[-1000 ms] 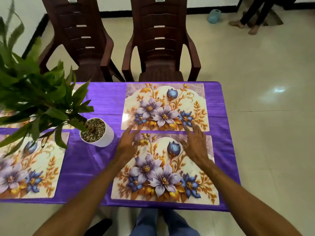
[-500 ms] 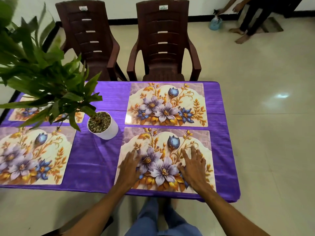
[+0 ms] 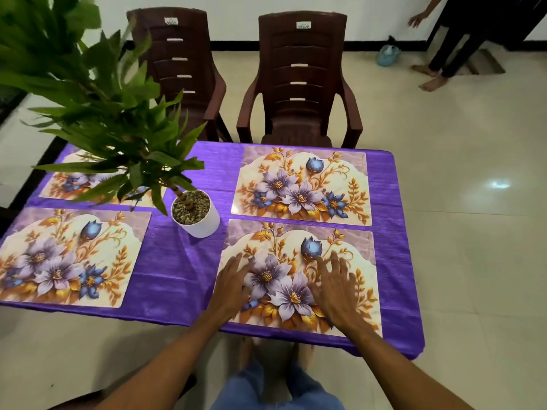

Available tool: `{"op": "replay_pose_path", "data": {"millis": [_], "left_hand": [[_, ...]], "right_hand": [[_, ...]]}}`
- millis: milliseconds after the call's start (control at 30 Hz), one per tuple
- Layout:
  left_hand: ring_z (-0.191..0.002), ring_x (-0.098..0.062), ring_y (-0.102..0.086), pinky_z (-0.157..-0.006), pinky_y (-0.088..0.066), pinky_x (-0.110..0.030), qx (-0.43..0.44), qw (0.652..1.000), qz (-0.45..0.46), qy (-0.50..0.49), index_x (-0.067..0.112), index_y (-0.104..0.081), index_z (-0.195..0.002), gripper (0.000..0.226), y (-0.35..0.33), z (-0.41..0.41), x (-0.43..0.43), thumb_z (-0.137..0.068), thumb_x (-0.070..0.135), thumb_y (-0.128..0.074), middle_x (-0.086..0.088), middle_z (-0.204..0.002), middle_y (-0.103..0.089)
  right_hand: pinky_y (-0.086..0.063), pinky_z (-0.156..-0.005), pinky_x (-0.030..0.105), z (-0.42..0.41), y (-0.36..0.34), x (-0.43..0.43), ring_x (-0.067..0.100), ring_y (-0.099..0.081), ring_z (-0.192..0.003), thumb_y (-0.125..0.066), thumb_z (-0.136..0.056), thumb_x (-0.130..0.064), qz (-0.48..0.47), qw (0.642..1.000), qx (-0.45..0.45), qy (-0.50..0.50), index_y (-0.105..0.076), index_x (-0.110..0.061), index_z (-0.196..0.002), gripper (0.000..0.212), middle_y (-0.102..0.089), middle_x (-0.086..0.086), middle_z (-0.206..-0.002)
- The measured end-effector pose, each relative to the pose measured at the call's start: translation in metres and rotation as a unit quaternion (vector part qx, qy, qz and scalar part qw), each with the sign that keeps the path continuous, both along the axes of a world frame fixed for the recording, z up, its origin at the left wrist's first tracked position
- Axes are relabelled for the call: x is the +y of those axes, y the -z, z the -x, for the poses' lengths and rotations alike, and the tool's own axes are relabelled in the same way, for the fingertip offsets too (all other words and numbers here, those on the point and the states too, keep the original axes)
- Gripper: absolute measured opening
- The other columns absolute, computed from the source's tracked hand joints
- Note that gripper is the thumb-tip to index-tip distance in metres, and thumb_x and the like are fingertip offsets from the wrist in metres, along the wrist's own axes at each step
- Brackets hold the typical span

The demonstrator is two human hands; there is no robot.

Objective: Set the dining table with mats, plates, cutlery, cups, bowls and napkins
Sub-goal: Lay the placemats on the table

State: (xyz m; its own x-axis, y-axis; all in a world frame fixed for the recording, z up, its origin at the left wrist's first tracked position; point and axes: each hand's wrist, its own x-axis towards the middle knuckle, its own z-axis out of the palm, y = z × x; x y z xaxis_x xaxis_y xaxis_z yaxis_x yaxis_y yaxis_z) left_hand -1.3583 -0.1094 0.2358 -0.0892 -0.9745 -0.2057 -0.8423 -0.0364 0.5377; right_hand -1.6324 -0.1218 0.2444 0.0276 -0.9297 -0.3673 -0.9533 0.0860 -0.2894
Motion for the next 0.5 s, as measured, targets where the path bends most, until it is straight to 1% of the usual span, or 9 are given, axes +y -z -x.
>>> {"op": "replay_pose_path", "data": {"millis": [67,133,167,233,333,400,500], "left_hand": [[-0.144,-0.033,-0.032,-0.112,-0.038,-0.053,-0.006,1.000,0.012,0.015,0.021,-0.046,-0.146,0.061,-0.001,-0.013,-0.005,-0.087,0.022,-0.059,-0.013,-0.157,-0.035],[-0.142,-0.035,-0.036,-0.108,-0.041,-0.053,-0.006,0.999,0.026,0.021,0.021,-0.048,-0.144,0.057,-0.001,-0.030,-0.009,-0.088,0.018,-0.060,-0.013,-0.155,-0.037],[-0.141,-0.035,-0.038,-0.108,-0.042,-0.053,-0.001,0.999,0.031,0.020,0.021,-0.049,-0.143,0.055,-0.001,-0.040,-0.009,-0.089,0.019,-0.060,-0.013,-0.155,-0.038],[-0.143,-0.034,-0.036,-0.110,-0.039,-0.052,0.013,0.999,0.044,0.016,0.019,-0.050,-0.143,0.056,-0.003,-0.057,-0.008,-0.089,0.024,-0.060,-0.013,-0.156,-0.037],[-0.146,-0.027,-0.031,-0.116,-0.034,-0.047,0.036,0.998,0.049,-0.016,0.020,-0.050,-0.144,0.056,-0.010,-0.089,0.000,-0.090,0.020,-0.064,-0.008,-0.159,-0.033],[-0.143,-0.027,-0.037,-0.115,-0.036,-0.043,0.044,0.996,0.065,-0.039,0.019,-0.055,-0.141,0.052,-0.015,-0.112,0.007,-0.090,0.018,-0.065,-0.008,-0.156,-0.038],[-0.135,-0.033,-0.047,-0.106,-0.045,-0.050,0.052,0.993,0.088,-0.066,0.014,-0.062,-0.133,0.046,-0.020,-0.155,0.019,-0.087,0.013,-0.068,-0.014,-0.147,-0.049]], "right_hand": [[-0.007,-0.122,0.055,-0.015,-0.006,-0.001,0.034,0.000,-0.154,-0.041,-0.102,-0.052,0.016,1.000,-0.016,-0.010,-0.011,-0.028,-0.159,0.069,0.001,0.009,-0.168],[-0.015,-0.121,0.057,-0.031,-0.013,-0.003,0.035,-0.009,-0.154,-0.046,-0.101,-0.047,0.033,0.999,-0.030,-0.013,-0.021,-0.026,-0.158,0.065,-0.008,0.011,-0.167],[-0.020,-0.121,0.058,-0.041,-0.015,-0.004,0.035,-0.014,-0.153,-0.048,-0.100,-0.045,0.041,0.999,-0.033,-0.013,-0.027,-0.025,-0.156,0.063,-0.013,0.011,-0.166],[-0.025,-0.119,0.060,-0.062,-0.017,-0.004,0.036,-0.022,-0.150,-0.052,-0.099,-0.044,0.061,0.997,-0.045,-0.017,-0.037,-0.023,-0.152,0.060,-0.020,0.012,-0.165],[-0.025,-0.117,0.057,-0.105,-0.024,0.002,0.038,-0.025,-0.149,-0.058,-0.096,-0.038,0.070,0.996,-0.050,-0.028,-0.042,-0.023,-0.149,0.058,-0.025,0.013,-0.163],[-0.030,-0.117,0.053,-0.133,-0.027,0.004,0.036,-0.030,-0.147,-0.060,-0.097,-0.036,0.068,0.995,-0.049,-0.049,-0.044,-0.026,-0.147,0.054,-0.029,0.012,-0.162],[-0.031,-0.115,0.050,-0.183,-0.030,0.006,0.035,-0.032,-0.146,-0.055,-0.099,-0.040,0.068,0.991,-0.062,-0.099,-0.047,-0.024,-0.146,0.050,-0.029,0.010,-0.162]]}}
